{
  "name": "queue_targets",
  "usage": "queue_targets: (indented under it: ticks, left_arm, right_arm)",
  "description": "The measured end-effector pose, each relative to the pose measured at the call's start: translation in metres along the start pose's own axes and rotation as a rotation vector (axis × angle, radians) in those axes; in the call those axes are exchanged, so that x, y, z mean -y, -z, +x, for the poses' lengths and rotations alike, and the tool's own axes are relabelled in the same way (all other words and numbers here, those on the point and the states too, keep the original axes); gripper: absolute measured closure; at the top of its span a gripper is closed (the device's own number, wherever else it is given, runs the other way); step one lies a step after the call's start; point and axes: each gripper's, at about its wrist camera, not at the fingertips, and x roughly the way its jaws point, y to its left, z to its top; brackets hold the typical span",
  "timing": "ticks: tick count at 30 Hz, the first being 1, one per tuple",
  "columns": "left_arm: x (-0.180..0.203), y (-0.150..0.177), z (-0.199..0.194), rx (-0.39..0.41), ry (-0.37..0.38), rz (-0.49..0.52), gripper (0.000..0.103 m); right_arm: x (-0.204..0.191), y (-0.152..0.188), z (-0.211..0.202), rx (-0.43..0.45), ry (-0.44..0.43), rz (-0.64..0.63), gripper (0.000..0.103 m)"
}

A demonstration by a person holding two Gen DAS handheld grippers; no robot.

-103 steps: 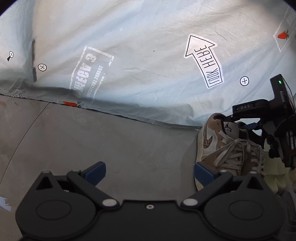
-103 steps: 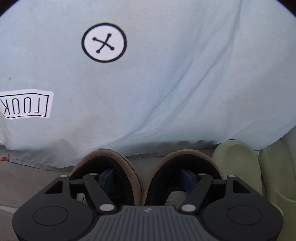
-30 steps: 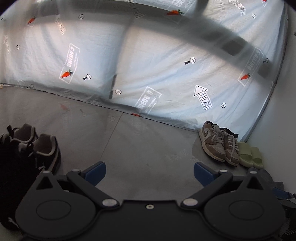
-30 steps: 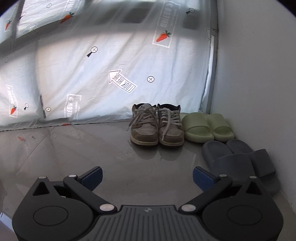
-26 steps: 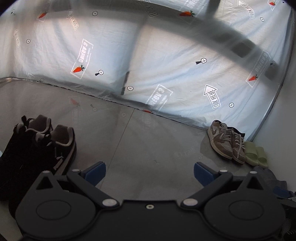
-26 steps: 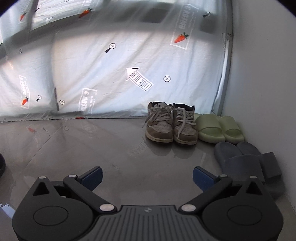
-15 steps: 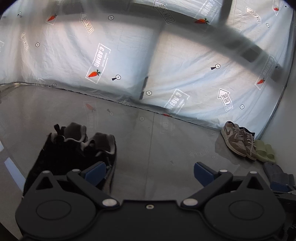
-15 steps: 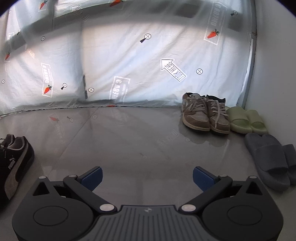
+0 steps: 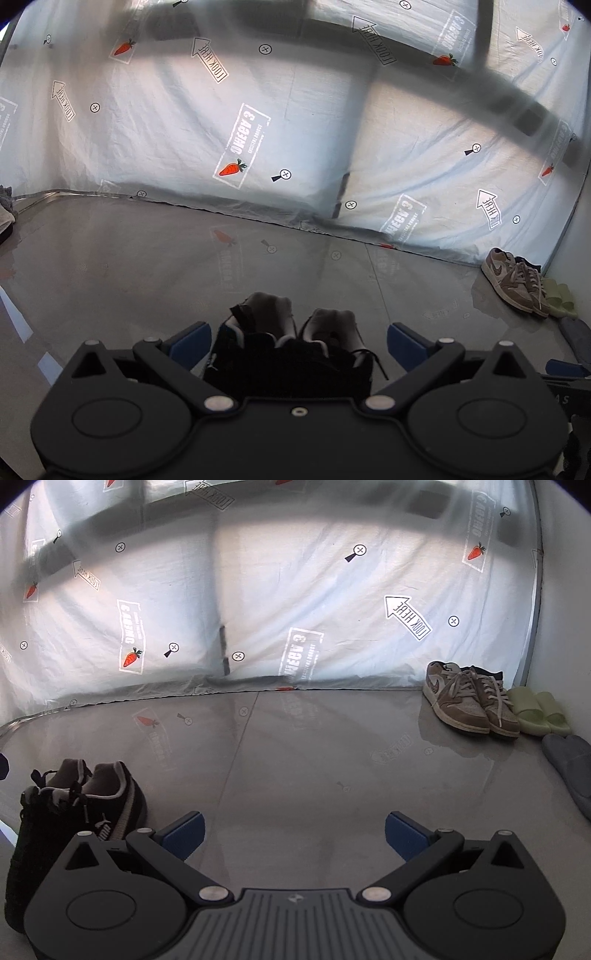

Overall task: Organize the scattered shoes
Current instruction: 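Grasp both black Puma sneakers at their heels with the right gripper, then carry the black Puma sneakers toward the shoes lined along the wall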

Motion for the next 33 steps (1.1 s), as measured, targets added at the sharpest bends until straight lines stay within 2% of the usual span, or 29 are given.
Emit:
queue_targets:
  ticks: [7,12,19,25,30,33]
  left_arm:
    - [-0.036,0.002,0.005,-0.027,-0.005,-0.028,0.001]
    - [-0.059,0.005,0.014,-0.052,-0.031,-0.062,0.001]
    - [-0.091,-0.001,0.027,-0.057,-0.044,-0.097,0.001]
    - [-0.126,-0.012,0.046,-0.063,-0.039,-0.222,0.001]
    - [-0.147,-0.022,0.063,-0.048,-0.058,-0.212,0.001]
    - [-0.161,-0.023,0.078,-0.062,-0.048,-0.24,0.001]
  right_arm:
    - [-0.054,-0.019,0.009,-0.024,-0.091,0.009,0.0]
    - [-0.096,-0.04,0.023,-0.054,-0.194,0.011,0.0]
    - [-0.156,-0.054,0.055,-0.093,-0.284,-0.038,0.002]
    - [-0.176,-0.056,0.088,-0.184,-0.255,-0.011,0.003]
    - [-0.194,-0.057,0.128,-0.286,-0.194,-0.025,0.003]
    - [-0.21,-0.06,0.138,-0.308,-0.13,-0.056,0.001]
